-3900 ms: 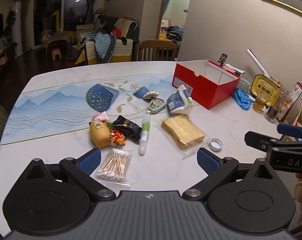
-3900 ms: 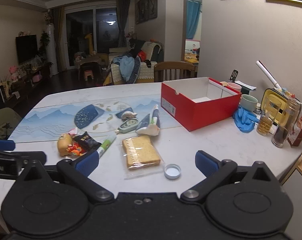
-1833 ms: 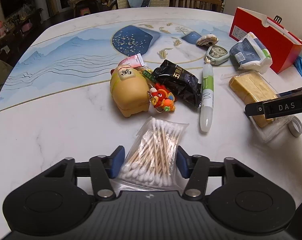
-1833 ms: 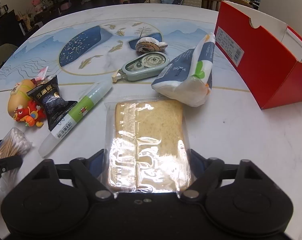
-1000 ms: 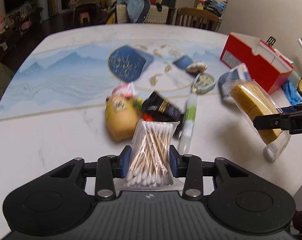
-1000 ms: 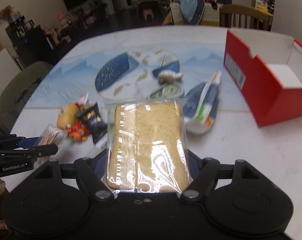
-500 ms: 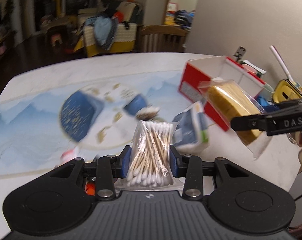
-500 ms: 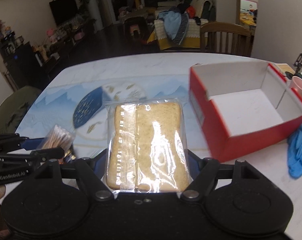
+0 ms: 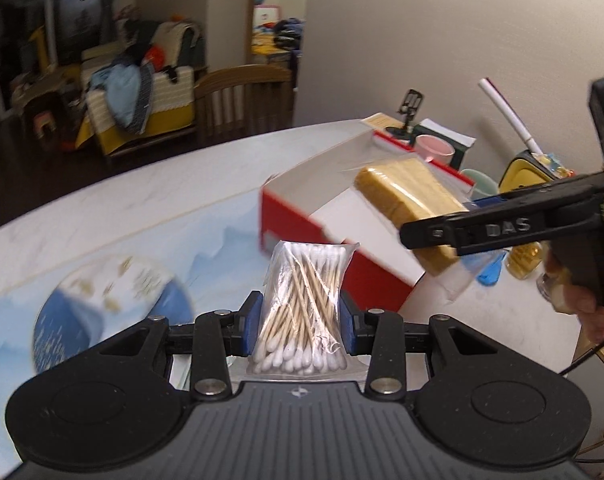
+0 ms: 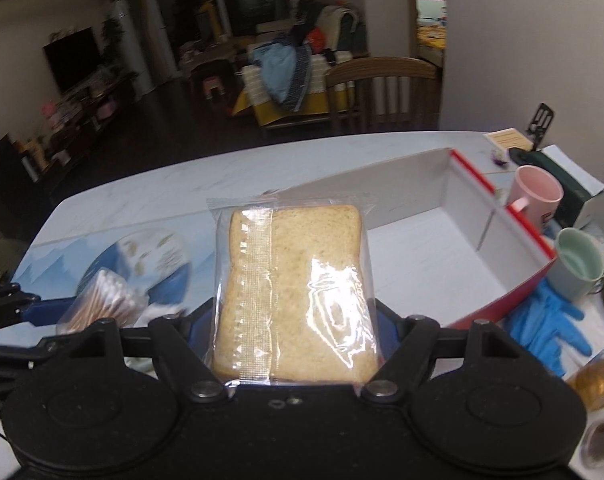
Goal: Organize objects
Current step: 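Carry the swab bag and bread with both tools into the red shoebox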
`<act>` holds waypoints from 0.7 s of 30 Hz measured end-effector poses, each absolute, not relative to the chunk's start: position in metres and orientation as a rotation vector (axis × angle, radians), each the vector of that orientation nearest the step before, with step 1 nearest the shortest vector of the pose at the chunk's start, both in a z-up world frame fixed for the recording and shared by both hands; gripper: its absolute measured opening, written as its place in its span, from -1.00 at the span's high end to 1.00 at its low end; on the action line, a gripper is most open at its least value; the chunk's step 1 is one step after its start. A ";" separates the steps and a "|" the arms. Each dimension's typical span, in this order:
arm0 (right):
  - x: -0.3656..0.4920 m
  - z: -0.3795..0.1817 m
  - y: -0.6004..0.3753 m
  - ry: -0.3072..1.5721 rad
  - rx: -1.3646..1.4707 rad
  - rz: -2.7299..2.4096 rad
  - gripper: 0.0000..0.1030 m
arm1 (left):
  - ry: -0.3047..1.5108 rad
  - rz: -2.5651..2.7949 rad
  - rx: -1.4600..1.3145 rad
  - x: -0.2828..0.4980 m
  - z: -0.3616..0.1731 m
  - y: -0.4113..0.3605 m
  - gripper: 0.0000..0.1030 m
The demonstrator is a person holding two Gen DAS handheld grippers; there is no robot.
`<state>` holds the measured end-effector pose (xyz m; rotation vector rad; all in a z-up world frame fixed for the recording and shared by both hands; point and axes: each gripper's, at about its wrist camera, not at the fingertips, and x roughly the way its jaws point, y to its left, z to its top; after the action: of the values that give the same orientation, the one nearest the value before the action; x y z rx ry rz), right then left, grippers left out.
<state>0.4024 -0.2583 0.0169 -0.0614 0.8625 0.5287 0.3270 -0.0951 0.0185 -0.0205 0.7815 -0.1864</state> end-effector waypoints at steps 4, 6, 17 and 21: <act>0.434 0.015 -0.270 0.863 -0.045 0.485 -0.48 | 0.788 -0.229 0.018 0.361 0.020 -0.121 0.27; 0.449 0.011 -0.274 0.867 -0.043 0.463 -0.48 | 0.796 -0.245 0.034 0.377 0.018 -0.133 0.27; 0.521 -0.020 -0.298 0.914 -0.031 0.324 -0.48 | 0.847 -0.267 0.139 0.450 -0.003 -0.183 0.28; 0.541 -0.035 -0.296 0.955 -0.058 0.318 -0.48 | 0.862 -0.274 0.195 0.473 -0.011 -0.198 0.28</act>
<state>0.5409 -0.2960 -0.0354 -0.0581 0.9554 0.3178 0.4729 -0.1978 -0.0106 0.1952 0.8621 -0.2735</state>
